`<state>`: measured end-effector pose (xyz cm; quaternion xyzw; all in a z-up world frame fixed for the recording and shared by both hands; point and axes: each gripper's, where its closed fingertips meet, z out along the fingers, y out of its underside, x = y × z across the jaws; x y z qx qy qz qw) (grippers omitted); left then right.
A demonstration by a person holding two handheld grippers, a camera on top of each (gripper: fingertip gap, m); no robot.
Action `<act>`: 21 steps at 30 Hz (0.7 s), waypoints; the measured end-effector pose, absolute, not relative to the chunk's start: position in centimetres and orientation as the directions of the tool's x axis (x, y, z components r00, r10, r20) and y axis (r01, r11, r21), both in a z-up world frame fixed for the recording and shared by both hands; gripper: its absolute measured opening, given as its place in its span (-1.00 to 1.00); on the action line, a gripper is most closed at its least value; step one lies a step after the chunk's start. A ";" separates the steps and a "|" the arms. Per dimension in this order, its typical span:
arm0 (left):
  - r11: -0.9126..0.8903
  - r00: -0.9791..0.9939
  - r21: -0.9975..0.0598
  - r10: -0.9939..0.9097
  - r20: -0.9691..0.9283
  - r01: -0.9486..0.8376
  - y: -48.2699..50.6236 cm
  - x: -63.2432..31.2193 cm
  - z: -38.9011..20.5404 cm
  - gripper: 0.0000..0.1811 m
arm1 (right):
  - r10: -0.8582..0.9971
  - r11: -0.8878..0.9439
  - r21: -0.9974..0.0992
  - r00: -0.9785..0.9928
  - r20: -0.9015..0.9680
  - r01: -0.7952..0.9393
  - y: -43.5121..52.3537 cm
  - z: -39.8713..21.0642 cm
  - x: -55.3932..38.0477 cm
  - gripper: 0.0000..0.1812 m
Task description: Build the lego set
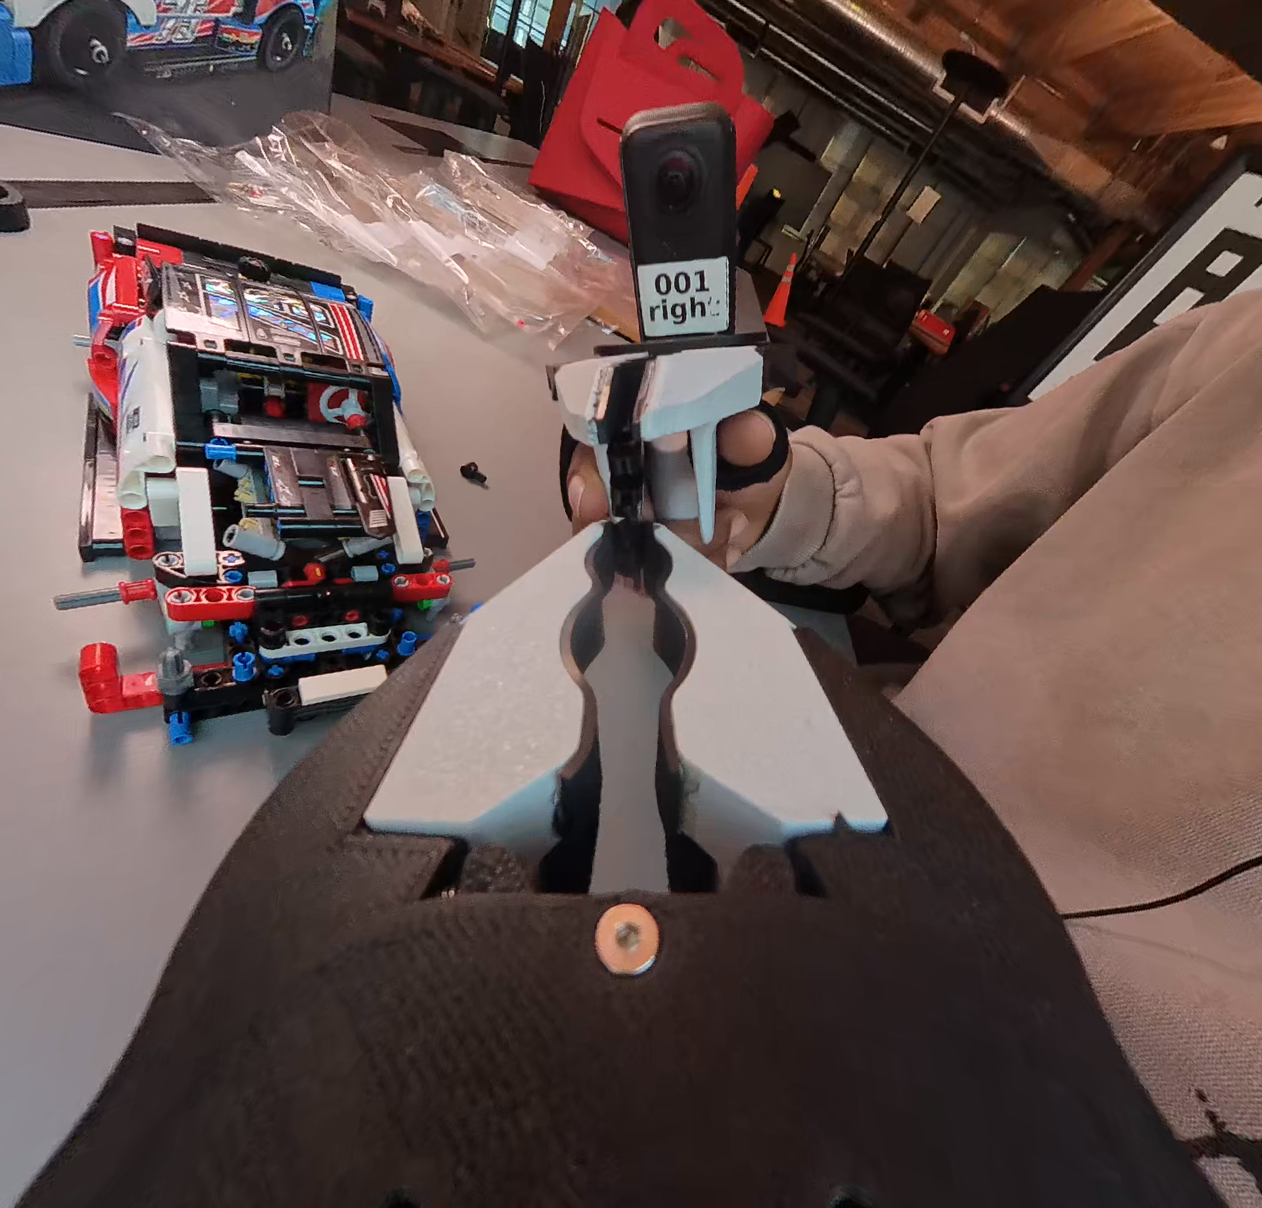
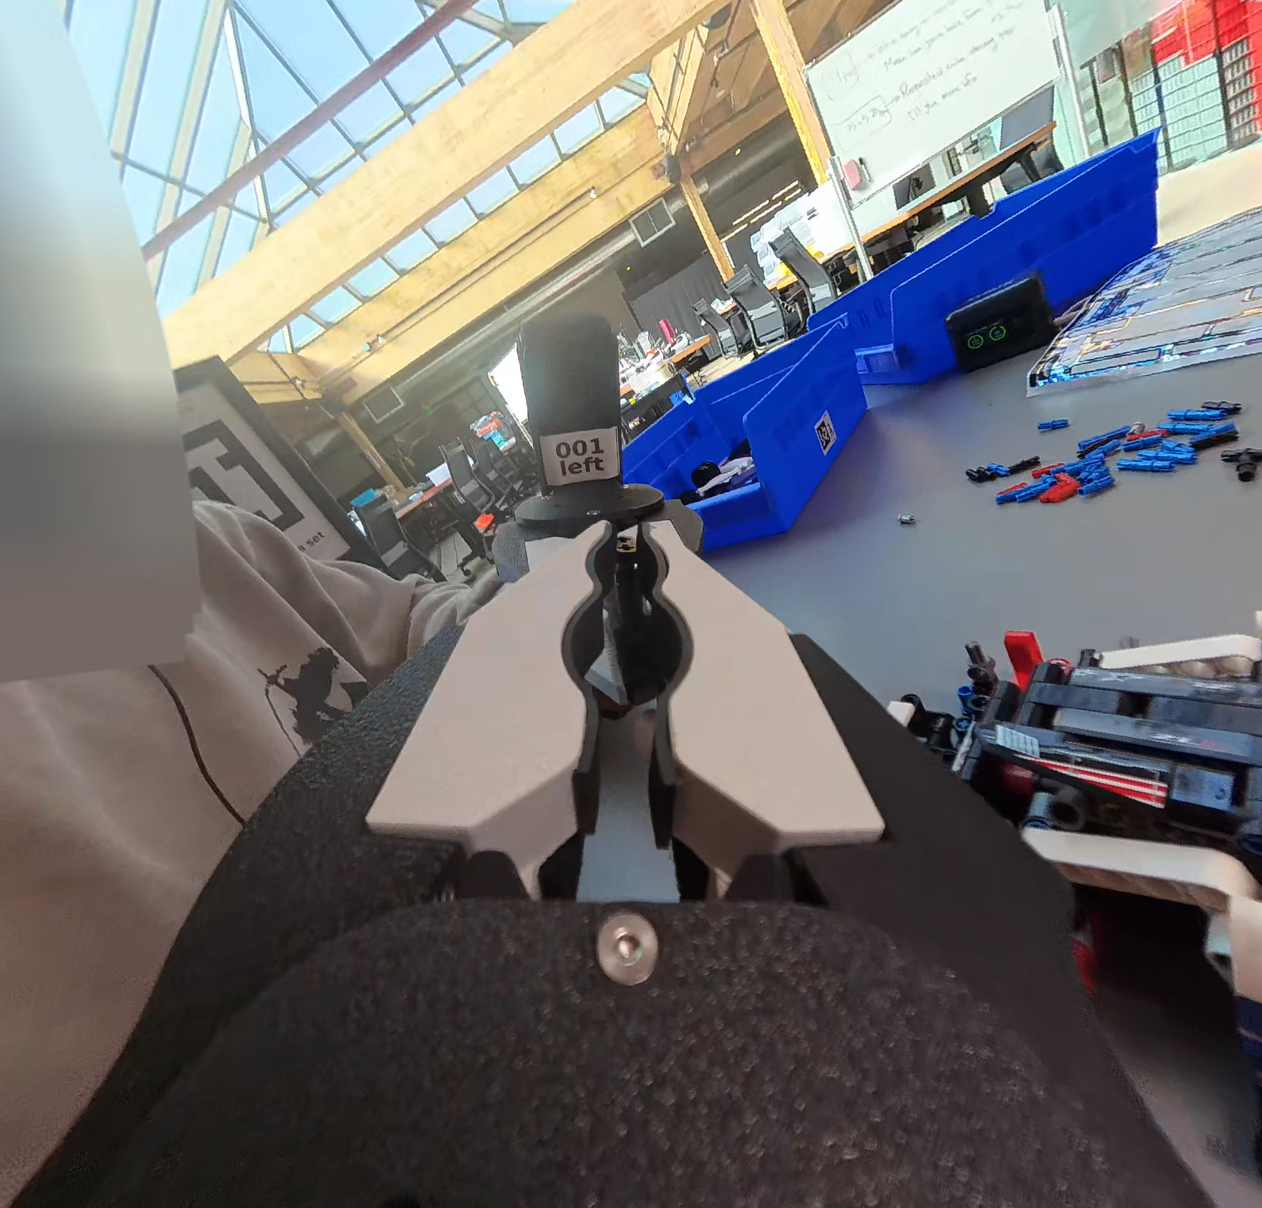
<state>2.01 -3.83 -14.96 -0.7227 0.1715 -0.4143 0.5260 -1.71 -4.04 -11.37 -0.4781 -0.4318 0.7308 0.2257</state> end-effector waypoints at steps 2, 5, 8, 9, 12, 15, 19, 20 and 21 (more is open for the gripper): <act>-0.385 0.613 -0.912 -0.689 0.387 0.143 -3.9 2.0 -15.4 -0.94 | 0.785 -0.449 -0.888 -0.431 -0.445 0.097 -3.9 -11.8 -1.4 -1.00; -0.347 0.645 -0.934 -0.697 0.314 0.080 -3.9 2.1 -15.7 -0.94 | 0.825 -0.369 -0.925 -0.427 -0.370 0.090 -3.7 -12.1 -0.8 -1.00; -0.344 0.634 -0.936 -0.708 0.311 0.075 -4.0 2.3 -15.8 -0.94 | 0.842 -0.330 -0.940 -0.423 -0.334 0.085 -3.6 -12.1 -0.4 -1.00; -0.337 0.634 -0.940 -0.714 0.296 0.060 -4.1 2.3 -15.8 -0.94 | 0.846 -0.316 -0.945 -0.424 -0.322 0.087 -3.6 -12.2 -0.3 -1.00; -0.315 0.644 -0.949 -0.731 0.227 -0.024 -4.2 2.1 -16.3 -0.94 | 0.850 -0.273 -0.957 -0.442 -0.286 0.094 -3.8 -12.2 0.2 -0.95; -0.278 0.652 -0.950 -0.748 0.121 -0.143 -4.4 2.1 -17.3 -0.94 | 0.854 -0.195 -0.973 -0.466 -0.232 0.128 -3.9 -12.5 0.7 -0.87; -0.263 0.641 -0.930 -0.767 0.038 -0.258 -4.6 2.4 -18.7 -0.94 | 0.859 0.011 -0.974 -0.501 -0.107 0.227 -4.9 -14.7 1.5 -0.83; -0.260 0.638 -0.922 -0.770 0.019 -0.287 -4.6 2.5 -19.1 -0.94 | 0.859 0.049 -0.969 -0.505 -0.083 0.242 -5.2 -15.3 1.5 -0.83; -0.263 0.632 -0.912 -0.775 0.005 -0.315 -4.7 2.6 -19.5 -0.94 | 0.859 0.074 -0.966 -0.507 -0.065 0.249 -5.4 -15.6 1.5 -0.83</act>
